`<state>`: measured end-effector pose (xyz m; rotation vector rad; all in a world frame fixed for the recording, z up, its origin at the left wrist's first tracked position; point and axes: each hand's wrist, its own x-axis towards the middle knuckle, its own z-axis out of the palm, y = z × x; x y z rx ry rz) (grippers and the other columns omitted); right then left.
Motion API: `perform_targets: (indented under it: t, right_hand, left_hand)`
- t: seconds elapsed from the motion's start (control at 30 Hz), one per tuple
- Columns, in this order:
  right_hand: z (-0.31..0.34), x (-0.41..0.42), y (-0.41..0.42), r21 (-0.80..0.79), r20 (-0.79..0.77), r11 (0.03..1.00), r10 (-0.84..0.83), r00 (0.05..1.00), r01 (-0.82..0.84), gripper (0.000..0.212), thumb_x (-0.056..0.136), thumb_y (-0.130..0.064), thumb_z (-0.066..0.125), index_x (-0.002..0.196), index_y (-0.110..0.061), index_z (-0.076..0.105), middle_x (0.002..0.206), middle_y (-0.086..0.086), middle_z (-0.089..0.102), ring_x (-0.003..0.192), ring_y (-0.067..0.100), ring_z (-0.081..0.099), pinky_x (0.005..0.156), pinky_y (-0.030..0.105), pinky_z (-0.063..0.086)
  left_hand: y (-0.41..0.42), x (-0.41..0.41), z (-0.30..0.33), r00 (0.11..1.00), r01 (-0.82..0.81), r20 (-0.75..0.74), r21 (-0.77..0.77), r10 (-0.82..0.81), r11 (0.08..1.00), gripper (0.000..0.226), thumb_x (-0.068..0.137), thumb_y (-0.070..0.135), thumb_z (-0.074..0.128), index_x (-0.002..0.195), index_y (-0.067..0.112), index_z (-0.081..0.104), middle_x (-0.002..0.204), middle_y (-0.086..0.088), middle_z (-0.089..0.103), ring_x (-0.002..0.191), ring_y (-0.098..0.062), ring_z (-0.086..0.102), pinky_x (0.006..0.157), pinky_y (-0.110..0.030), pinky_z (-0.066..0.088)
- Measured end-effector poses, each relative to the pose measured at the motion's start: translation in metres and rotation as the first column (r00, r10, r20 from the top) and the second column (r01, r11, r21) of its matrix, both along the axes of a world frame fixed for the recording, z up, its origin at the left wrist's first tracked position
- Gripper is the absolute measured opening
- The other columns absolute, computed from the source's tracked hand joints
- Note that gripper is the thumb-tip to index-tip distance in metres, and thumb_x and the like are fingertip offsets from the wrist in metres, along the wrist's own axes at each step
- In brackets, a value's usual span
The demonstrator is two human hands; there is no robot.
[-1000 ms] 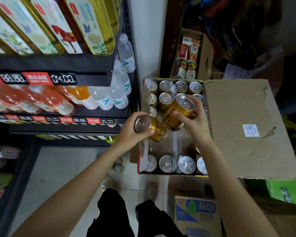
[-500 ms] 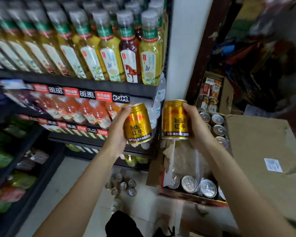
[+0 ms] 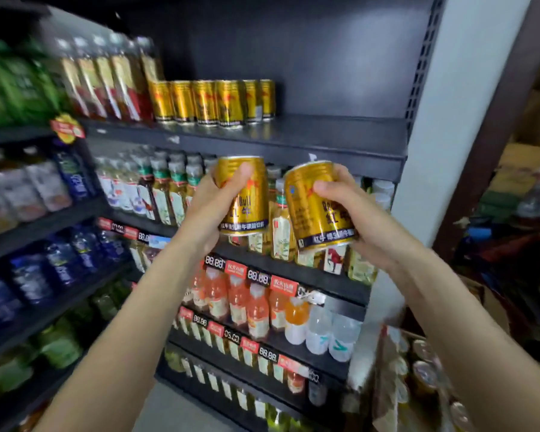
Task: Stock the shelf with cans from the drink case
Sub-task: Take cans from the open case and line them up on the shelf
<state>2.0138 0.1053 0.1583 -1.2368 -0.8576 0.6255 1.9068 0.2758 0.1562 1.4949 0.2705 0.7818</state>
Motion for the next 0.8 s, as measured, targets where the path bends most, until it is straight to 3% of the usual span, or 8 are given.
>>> perform_targets:
  t: [0.13,0.2,0.27,0.37,0.43,0.53,0.63,0.8]
  right_hand:
    - [0.049,0.015,0.049,0.046,0.043,0.992,-0.122,0.992,0.120,0.041,0.082,-0.028,0.066,0.119,-0.012,0.055,0.095,0.004,0.070,0.079,0.014,0.070,0.068,0.031,0.056]
    - [0.073,0.028,0.070,0.077,0.108,0.982,-0.181,0.977,0.174,0.041,0.082,-0.026,0.067,0.117,-0.008,0.057,0.093,0.004,0.071,0.079,0.013,0.070,0.067,0.029,0.056]
    - [0.094,0.041,0.088,0.091,0.204,0.968,-0.248,0.947,0.234,0.043,0.081,-0.030,0.069,0.117,-0.009,0.057,0.102,0.003,0.070,0.091,0.013,0.069,0.076,0.029,0.054]
    - [0.118,0.069,0.115,0.099,0.331,0.940,-0.342,0.880,0.327,0.051,0.078,-0.031,0.073,0.120,-0.011,0.053,0.112,0.000,0.066,0.098,0.010,0.064,0.077,0.023,0.048]
    - [0.129,0.092,0.132,0.077,0.387,0.919,-0.385,0.838,0.387,0.059,0.076,-0.028,0.076,0.125,-0.010,0.048,0.118,0.002,0.063,0.102,0.013,0.063,0.076,0.024,0.049]
    - [0.139,0.124,0.157,0.024,0.477,0.870,-0.443,0.759,0.492,0.070,0.075,-0.026,0.078,0.132,-0.010,0.041,0.121,0.003,0.057,0.108,0.016,0.058,0.083,0.027,0.050]
    - [0.142,0.151,0.176,-0.029,0.534,0.814,-0.478,0.697,0.580,0.079,0.072,-0.025,0.080,0.136,-0.011,0.037,0.124,0.006,0.053,0.114,0.020,0.054,0.096,0.037,0.048]
    - [0.142,0.181,0.199,-0.068,0.588,0.774,-0.479,0.652,0.629,0.062,0.074,-0.021,0.078,0.125,-0.009,0.045,0.108,0.003,0.054,0.104,0.018,0.055,0.092,0.036,0.050]
  left_hand:
    - [0.037,0.013,0.046,0.997,0.049,0.052,0.143,-0.057,0.988,0.059,0.061,0.024,0.082,0.113,0.015,0.055,0.093,0.004,0.069,0.083,-0.008,0.068,0.074,-0.026,0.055]
    - [0.056,0.024,0.067,0.995,0.006,0.097,0.224,-0.028,0.975,0.067,0.057,0.029,0.085,0.115,0.016,0.054,0.100,0.001,0.069,0.090,-0.010,0.068,0.079,-0.028,0.053]
    - [0.074,0.038,0.085,0.992,-0.080,0.120,0.319,0.044,0.944,0.070,0.053,0.044,0.083,0.112,0.021,0.055,0.106,0.000,0.069,0.097,-0.013,0.066,0.086,-0.031,0.053]
    - [0.098,0.061,0.100,0.986,-0.164,0.115,0.474,0.123,0.865,0.058,0.048,0.061,0.080,0.096,0.035,0.061,0.109,0.004,0.065,0.100,-0.010,0.062,0.093,-0.033,0.050]
    - [0.113,0.079,0.105,0.987,-0.158,0.068,0.536,0.144,0.829,0.068,0.047,0.068,0.077,0.105,0.036,0.060,0.116,0.004,0.061,0.107,-0.011,0.058,0.097,-0.036,0.048]
    - [0.132,0.109,0.108,0.984,-0.156,0.025,0.616,0.179,0.772,0.082,0.057,0.064,0.076,0.125,0.024,0.055,0.123,0.002,0.058,0.113,-0.014,0.054,0.100,-0.037,0.045]
    - [0.146,0.132,0.105,0.964,-0.189,0.007,0.717,0.264,0.671,0.082,0.068,0.056,0.074,0.135,0.019,0.045,0.132,0.001,0.051,0.122,-0.016,0.047,0.097,-0.025,0.037]
    - [0.163,0.147,0.097,0.962,-0.183,0.026,0.802,0.273,0.569,0.076,0.071,0.052,0.074,0.133,0.023,0.041,0.132,0.001,0.053,0.122,-0.016,0.048,0.094,-0.026,0.040]
